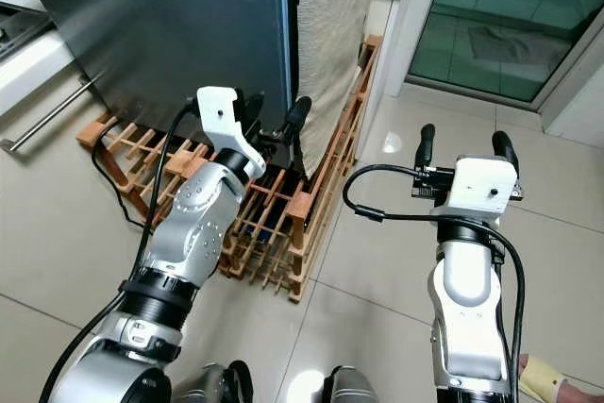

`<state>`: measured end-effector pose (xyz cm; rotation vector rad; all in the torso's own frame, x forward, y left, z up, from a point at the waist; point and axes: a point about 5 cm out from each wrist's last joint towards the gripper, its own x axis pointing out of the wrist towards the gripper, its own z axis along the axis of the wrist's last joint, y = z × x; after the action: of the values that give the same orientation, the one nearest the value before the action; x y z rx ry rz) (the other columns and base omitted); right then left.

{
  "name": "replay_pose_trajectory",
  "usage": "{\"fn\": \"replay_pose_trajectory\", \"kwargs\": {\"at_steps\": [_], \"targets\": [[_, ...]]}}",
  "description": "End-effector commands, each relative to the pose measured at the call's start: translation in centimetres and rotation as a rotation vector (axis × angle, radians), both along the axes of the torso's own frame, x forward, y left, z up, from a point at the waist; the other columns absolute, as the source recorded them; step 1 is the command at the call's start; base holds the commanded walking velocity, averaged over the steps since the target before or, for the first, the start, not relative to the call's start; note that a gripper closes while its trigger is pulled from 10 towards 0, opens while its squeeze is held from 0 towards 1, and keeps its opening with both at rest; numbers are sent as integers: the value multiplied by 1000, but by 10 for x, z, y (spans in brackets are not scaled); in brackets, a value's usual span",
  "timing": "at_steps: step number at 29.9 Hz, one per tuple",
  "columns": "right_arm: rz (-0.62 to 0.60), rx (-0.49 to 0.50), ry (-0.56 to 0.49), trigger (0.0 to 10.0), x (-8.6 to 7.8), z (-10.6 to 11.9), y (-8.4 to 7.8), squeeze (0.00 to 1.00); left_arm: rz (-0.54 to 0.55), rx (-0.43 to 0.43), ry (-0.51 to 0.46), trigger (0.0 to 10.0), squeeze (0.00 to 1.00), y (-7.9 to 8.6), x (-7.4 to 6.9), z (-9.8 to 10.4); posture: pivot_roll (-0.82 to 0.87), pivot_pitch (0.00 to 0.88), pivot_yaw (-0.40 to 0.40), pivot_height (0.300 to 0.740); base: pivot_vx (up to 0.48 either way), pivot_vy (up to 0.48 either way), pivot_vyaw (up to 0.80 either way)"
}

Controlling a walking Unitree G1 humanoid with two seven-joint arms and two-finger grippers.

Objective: Restocking fridge

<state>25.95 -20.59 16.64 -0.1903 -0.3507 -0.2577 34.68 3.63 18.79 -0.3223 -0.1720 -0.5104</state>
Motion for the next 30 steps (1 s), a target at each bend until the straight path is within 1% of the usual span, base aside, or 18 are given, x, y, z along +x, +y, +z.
{"fn": "replay_pose_trajectory", "kwargs": {"at_steps": [1,6,8,9,11,13,14,16,19,24,25,26,27,28,29,30], "targets": [[-11,-5,-6,10000,-5,-1,-1,227,-77,-87,-40,10000,0,-32,-1,24,-274,137,69,732,0,0,0],[-13,-6,0,10000,-7,-2,-1,224,-80,-86,-40,10000,0,-34,4,27,-278,143,72,732,0,0,0],[-15,-8,9,10000,-7,-4,-1,227,-55,-28,-30,10000,0,-32,10,24,-278,144,73,732,0,0,0],[-15,-8,11,10000,-6,-5,-1,224,-24,12,-14,10000,0,-28,15,21,-275,143,75,732,0,0,0],[-13,-8,15,10000,-6,-6,0,224,17,56,13,10000,0,-21,23,17,-271,140,76,732,0,0,0],[-13,-8,17,10000,-5,-7,0,224,47,60,30,10000,0,-13,31,17,-269,137,79,732,0,0,0],[-13,-8,17,10000,-5,-7,0,224,47,60,30,10000,0,-13,31,17,-269,137,79,732,0,0,0],[-11,-8,16,10000,-3,-7,1,224,67,47,36,10000,0,-5,38,21,-268,130,85,732,0,0,0],[-12,-9,14,10000,-2,-7,1,224,66,37,32,10000,0,-4,40,24,-268,126,88,732,0,0,0],[-11,-9,13,10000,-2,-7,2,224,58,28,14,10000,0,-5,35,21,-261,119,92,732,0,0,0],[-21,-4,-2,10000,-4,-4,0,224,74,10,-28,10000,0,2,28,21,-256,117,91,732,0,0,0],[-21,-4,-2,10000,-4,-4,0,224,74,10,-28,10000,0,2,28,21,-256,117,91,732,0,0,0],[-37,4,-27,10000,-9,1,-2,224,96,25,-99,10000,0,11,17,24,-245,113,89,732,0,0,0],[-44,3,-42,10000,-11,5,-3,227,105,39,-121,10000,0,13,14,25,-243,112,89,732,0,0,0],[-45,-2,-57,10000,-14,9,-2,224,122,40,-139,10000,0,21,9,27,-237,110,86,732,0,0,0],[-45,-2,-57,10000,-14,9,-2,224,122,40,-139,10000,0,21,9,27,-237,110,86,732,0,0,0]]}}
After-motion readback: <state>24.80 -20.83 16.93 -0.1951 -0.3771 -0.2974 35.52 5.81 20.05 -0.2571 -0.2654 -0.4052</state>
